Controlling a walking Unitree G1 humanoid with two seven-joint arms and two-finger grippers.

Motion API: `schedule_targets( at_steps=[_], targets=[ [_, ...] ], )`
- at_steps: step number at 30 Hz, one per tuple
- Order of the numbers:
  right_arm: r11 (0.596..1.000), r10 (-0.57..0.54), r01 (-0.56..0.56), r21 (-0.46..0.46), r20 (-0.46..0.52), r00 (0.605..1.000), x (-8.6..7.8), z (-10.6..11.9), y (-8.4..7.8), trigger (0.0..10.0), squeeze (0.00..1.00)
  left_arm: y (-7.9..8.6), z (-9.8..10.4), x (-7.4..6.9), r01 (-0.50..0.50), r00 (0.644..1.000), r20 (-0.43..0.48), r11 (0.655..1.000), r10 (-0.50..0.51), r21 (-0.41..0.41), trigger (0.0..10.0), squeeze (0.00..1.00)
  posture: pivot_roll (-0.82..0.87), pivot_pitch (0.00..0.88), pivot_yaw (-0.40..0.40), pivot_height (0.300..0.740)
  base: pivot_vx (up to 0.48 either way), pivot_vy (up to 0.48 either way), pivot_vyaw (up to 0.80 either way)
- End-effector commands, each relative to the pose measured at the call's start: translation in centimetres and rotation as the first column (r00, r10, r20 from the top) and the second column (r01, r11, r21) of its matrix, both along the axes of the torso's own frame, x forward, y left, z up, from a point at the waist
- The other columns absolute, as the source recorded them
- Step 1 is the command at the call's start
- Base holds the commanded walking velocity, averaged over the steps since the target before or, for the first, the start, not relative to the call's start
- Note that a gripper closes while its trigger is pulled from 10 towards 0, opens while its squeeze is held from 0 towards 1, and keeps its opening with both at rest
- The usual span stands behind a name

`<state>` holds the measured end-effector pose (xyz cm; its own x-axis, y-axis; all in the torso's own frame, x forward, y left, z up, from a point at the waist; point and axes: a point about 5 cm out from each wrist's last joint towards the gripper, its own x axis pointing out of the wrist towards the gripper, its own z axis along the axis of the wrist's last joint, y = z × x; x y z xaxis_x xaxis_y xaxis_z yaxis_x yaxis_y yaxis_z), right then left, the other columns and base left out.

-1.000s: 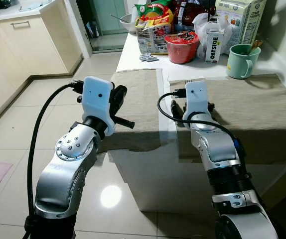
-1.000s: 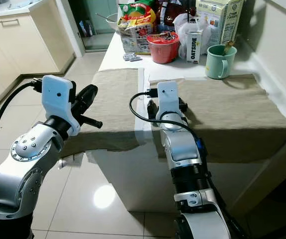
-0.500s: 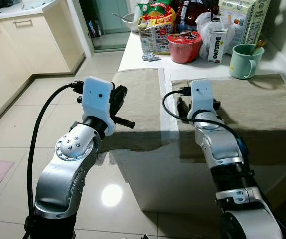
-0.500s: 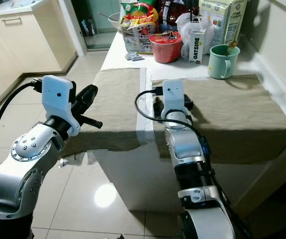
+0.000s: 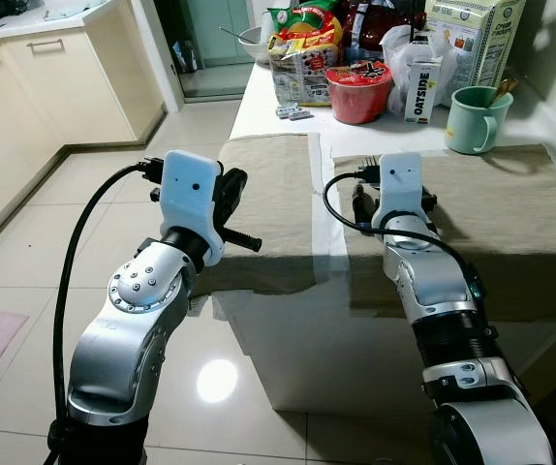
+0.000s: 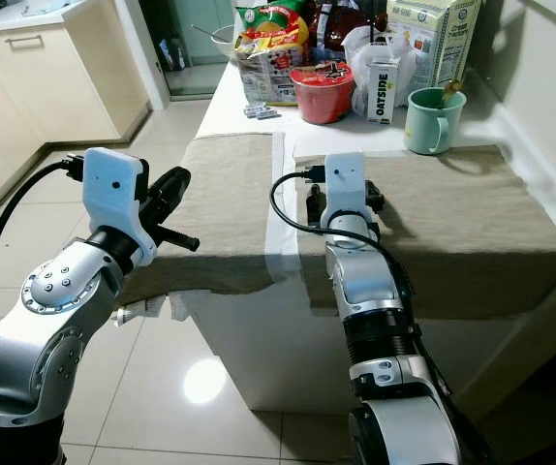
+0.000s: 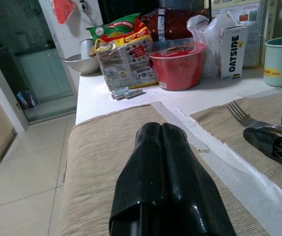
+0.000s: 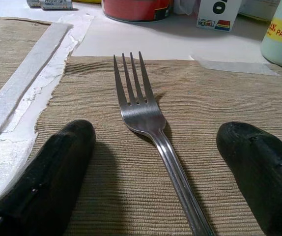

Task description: Setting the table

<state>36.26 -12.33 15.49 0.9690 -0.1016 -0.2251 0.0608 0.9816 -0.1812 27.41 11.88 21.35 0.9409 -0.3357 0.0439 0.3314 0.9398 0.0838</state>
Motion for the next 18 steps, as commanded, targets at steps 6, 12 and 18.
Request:
schedule_targets(
  at_steps=[6,12,18],
  targets=[
    [0.997,0.029,-0.019,0.078,-0.138,0.990,-0.61,-2.78,0.51,0.0,0.00,0.22,0.47,-0.13,-0.007,1.000,0.013,1.000,0.007,0.003,10.0,0.00,-0.07,0.028,0.154,0.740,0.000,0.000,0.00],
    [0.995,0.038,-0.024,0.097,-0.149,0.988,-0.70,-2.98,0.74,0.0,0.00,0.23,0.62,-0.10,-0.005,1.000,0.014,1.000,0.005,0.002,10.0,0.00,-0.07,0.028,0.155,0.740,0.000,0.000,0.00],
    [0.993,0.049,-0.032,0.114,-0.152,0.987,-0.78,-3.07,0.96,0.0,0.00,0.24,0.69,-0.06,-0.004,1.000,0.012,1.000,0.004,0.003,10.0,0.00,-0.07,0.029,0.157,0.740,0.000,0.000,0.00]
  ],
)
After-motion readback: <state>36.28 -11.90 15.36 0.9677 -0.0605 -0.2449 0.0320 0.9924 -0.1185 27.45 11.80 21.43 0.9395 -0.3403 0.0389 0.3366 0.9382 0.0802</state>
